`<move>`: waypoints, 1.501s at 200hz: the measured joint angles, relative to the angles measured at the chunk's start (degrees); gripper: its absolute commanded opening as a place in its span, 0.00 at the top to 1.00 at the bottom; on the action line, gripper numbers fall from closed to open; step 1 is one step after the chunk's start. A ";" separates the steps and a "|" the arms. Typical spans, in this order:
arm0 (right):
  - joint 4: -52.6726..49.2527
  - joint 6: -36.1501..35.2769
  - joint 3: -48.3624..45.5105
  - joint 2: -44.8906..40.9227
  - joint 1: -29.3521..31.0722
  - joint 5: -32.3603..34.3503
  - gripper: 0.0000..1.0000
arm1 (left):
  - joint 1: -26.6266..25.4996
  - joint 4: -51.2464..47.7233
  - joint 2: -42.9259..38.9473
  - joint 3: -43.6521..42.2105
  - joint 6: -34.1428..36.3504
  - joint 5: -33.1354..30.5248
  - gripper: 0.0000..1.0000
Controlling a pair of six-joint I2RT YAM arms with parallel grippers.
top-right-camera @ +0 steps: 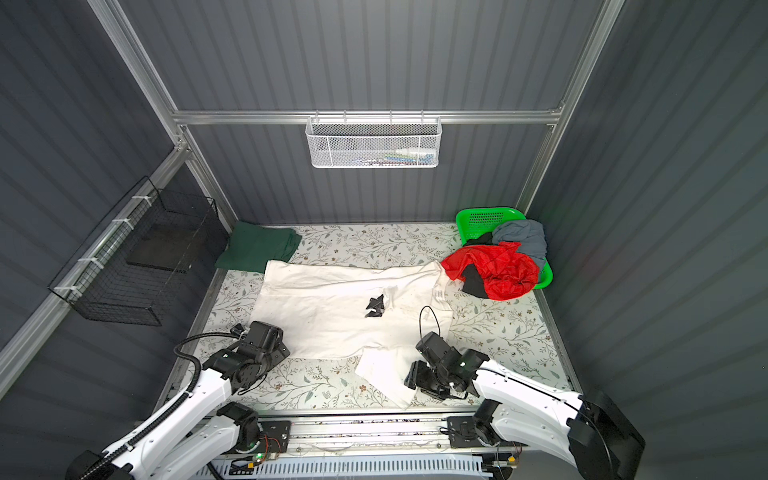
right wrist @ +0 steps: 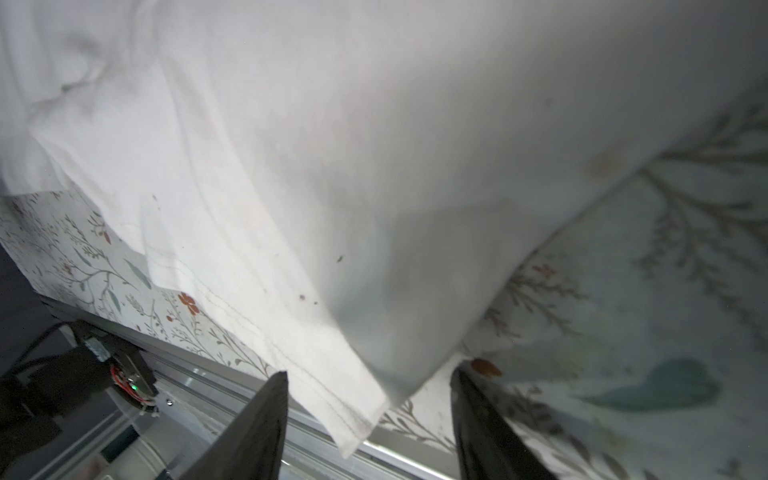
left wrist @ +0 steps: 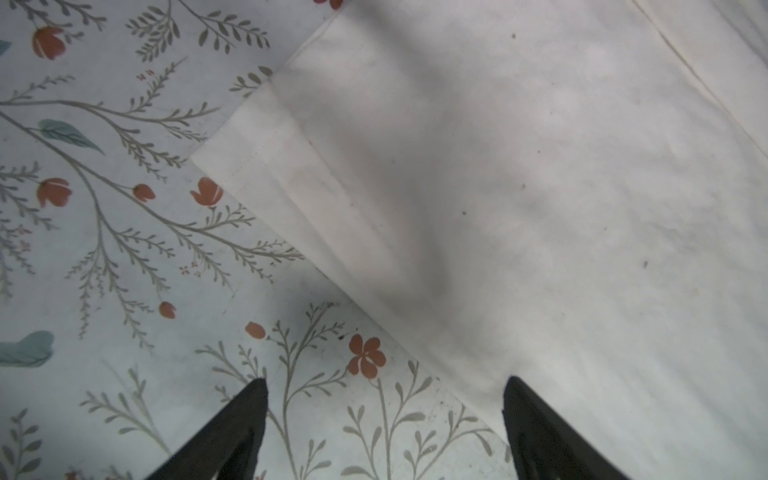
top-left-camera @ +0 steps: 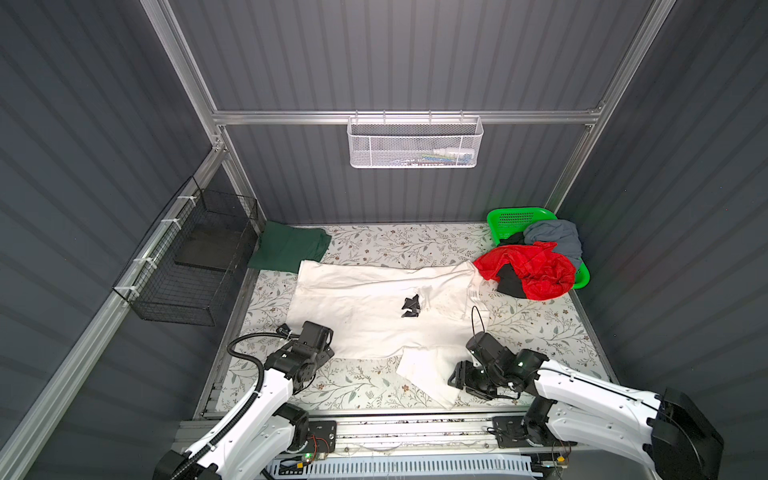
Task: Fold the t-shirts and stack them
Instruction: 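Move both grippers to the shirt hem corners nearest the robot, then grasp the near hem corners of the white shirt with both grippers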
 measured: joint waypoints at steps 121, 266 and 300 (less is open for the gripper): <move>-2.01 -1.53 4.50 8.11 1.81 5.64 1.00 | 0.15 -1.09 0.13 1.75 2.19 -3.37 0.08; -7.87 -5.73 18.45 7.82 -9.22 9.73 1.00 | 9.57 2.97 7.23 3.67 8.26 0.63 0.16; -7.82 -7.39 19.67 9.16 -12.11 8.70 1.00 | 16.22 5.66 8.57 3.69 10.12 6.19 0.22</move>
